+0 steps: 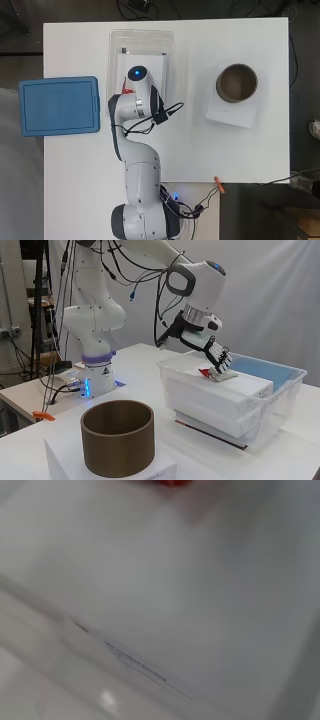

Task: Teleoperate dual arm-hand system to remove items from a box

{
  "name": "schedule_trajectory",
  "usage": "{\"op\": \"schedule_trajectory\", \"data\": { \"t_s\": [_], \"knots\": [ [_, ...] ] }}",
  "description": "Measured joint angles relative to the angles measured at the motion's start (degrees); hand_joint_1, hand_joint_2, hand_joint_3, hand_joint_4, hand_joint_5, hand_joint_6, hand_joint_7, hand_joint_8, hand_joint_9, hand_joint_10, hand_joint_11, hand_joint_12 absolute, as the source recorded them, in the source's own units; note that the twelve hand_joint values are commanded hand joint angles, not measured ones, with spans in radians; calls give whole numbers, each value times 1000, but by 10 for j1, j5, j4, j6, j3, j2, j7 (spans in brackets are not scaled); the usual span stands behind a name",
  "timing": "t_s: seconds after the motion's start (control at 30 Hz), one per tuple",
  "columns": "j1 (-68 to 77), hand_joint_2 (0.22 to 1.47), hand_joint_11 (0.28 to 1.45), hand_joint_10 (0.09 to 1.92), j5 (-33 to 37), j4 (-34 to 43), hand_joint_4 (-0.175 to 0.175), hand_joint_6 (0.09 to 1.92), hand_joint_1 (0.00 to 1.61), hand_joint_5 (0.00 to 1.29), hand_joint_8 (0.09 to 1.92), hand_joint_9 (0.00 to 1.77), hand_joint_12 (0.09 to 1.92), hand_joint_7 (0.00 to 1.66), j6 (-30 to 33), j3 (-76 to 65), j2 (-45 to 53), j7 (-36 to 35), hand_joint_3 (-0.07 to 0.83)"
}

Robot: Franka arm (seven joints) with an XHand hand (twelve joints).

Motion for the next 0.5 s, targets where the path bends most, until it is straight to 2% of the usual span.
{"op": "schedule_trajectory", "data": {
  "t_s": [0.07, 0.1, 0.13, 0.17, 0.2, 0.23, 0.3, 0.37, 0.4, 0.43, 0.47, 0.5],
  "knots": [
    [-42, 874, 506, 87, -17, 3, -39, 87, 268, 267, 87, 522, 87, 439, 3, 57, 28, 13, -1],
    [-74, 941, 592, 87, -19, 7, -1, 87, 437, 424, 87, 657, 87, 565, 4, 97, 41, 15, 22],
    [-103, 1034, 731, 700, -22, 11, 52, 433, 678, 634, 630, 842, 604, 720, 4, 135, 47, 14, -3],
    [-145, 1086, 869, 1243, -28, 19, 105, 721, 836, 779, 1196, 1048, 1149, 865, 4, 191, 53, 16, -11],
    [-169, 1114, 948, 1574, -32, 24, 139, 898, 921, 855, 1555, 1176, 1498, 943, 5, 226, 57, 16, -9],
    [-185, 1129, 982, 1752, -37, 31, 158, 995, 963, 891, 1749, 1241, 1688, 977, 5, 252, 64, 15, -6],
    [-188, 1142, 1000, 1884, -57, 50, 172, 1075, 988, 909, 1872, 1281, 1828, 1000, 0, 278, 87, 17, -1],
    [-158, 1151, 1006, 1914, -74, 69, 175, 1110, 985, 897, 1879, 1295, 1852, 1013, -5, 256, 108, 18, 1],
    [-140, 1044, 836, 1520, -78, 74, 107, 796, 747, 659, 1431, 1100, 1514, 851, -6, 236, 114, 17, -2],
    [-118, 910, 680, 993, -80, 80, 54, 478, 440, 456, 898, 842, 988, 656, -7, 206, 118, 15, -10],
    [-104, 836, 619, 582, -83, 84, 30, 265, 232, 357, 503, 690, 570, 543, -8, 181, 120, 17, -8],
    [-97, 791, 593, 320, -85, 88, 11, 136, 115, 242, 258, 575, 316, 418, -11, 154, 119, 21, -7]
  ]
}}
